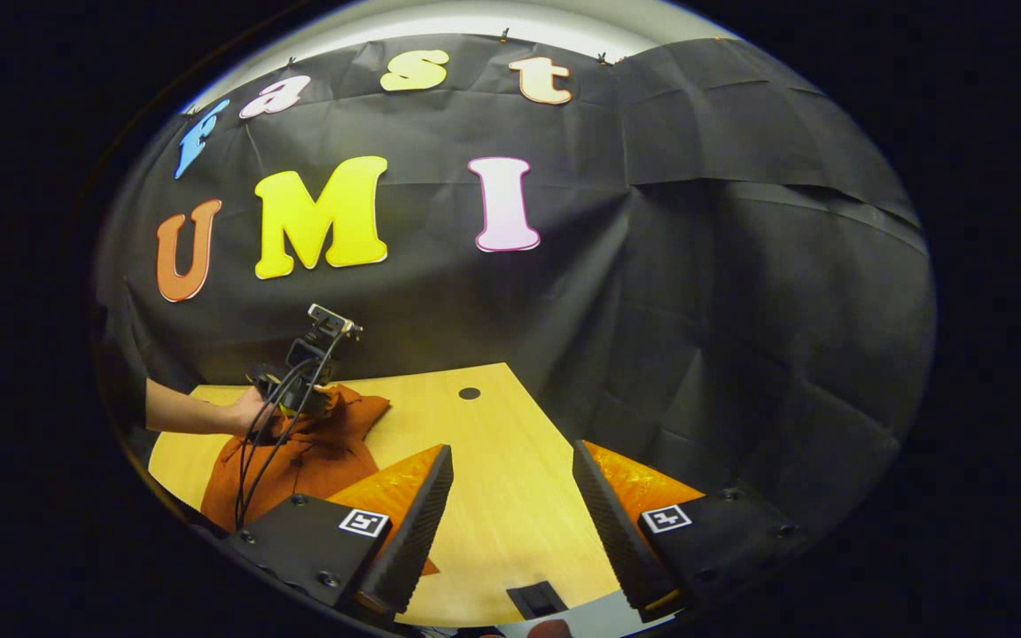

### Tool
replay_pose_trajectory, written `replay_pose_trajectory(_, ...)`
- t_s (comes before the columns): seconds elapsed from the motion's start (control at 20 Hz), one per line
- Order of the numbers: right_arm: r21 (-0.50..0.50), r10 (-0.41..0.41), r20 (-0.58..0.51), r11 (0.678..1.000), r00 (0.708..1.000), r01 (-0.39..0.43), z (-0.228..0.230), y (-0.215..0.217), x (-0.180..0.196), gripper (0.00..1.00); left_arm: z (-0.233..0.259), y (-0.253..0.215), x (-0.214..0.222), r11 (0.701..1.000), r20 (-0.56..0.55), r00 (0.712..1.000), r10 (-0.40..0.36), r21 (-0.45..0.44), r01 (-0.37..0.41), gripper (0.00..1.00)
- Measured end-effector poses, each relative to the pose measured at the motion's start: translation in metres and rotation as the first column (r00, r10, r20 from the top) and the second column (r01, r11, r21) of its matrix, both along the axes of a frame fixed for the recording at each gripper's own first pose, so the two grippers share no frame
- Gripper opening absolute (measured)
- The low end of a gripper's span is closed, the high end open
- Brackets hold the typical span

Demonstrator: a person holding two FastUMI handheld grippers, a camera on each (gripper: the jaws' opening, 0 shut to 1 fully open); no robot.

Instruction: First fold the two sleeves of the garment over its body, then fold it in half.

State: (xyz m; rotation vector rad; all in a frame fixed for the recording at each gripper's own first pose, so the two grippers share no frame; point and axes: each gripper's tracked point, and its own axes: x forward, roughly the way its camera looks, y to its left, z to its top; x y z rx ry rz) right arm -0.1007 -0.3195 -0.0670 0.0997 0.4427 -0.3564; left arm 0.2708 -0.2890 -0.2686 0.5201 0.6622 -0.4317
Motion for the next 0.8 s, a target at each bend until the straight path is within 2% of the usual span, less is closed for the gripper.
replay_pose_trajectory(0.15,0.014,-0.02,-0.016,1.0,1.0,0.02,-0.005,-0.007,-0.001,0.87,-0.02,-0.007,-0.016,1.0,-0.028,1.0,0.007,-0.01,-0.007,0.04)
replay_pose_trajectory(0.3,0.021,-0.001,-0.017,1.0,1.0,0.002,-0.006,-0.004,0.004,0.88,-0.028,-0.02,-0.027,1.0,-0.054,0.999,-0.001,-0.023,0.0,0.06)
replay_pose_trajectory(0.45,0.023,0.043,-0.013,0.999,0.999,-0.042,-0.01,0.005,0.016,0.88,-0.019,-0.03,-0.038,0.996,-0.076,0.997,-0.011,-0.087,0.004,0.19)
replay_pose_trajectory(0.55,0.021,0.086,-0.003,0.996,0.996,-0.086,-0.011,0.015,0.028,0.88,-0.003,-0.038,-0.048,0.989,-0.079,0.997,-0.009,-0.149,-0.003,0.6)
replay_pose_trajectory(0.65,0.0,0.141,0.007,0.99,0.99,-0.141,-0.009,0.024,0.044,0.88,0.03,-0.036,-0.054,0.978,-0.023,0.999,0.027,-0.208,-0.032,1.0)
replay_pose_trajectory(0.8,-0.013,0.229,0.061,0.973,0.972,-0.228,0.003,0.044,0.075,0.88,0.091,-0.025,-0.072,0.944,0.032,0.995,0.095,-0.321,-0.08,1.0)
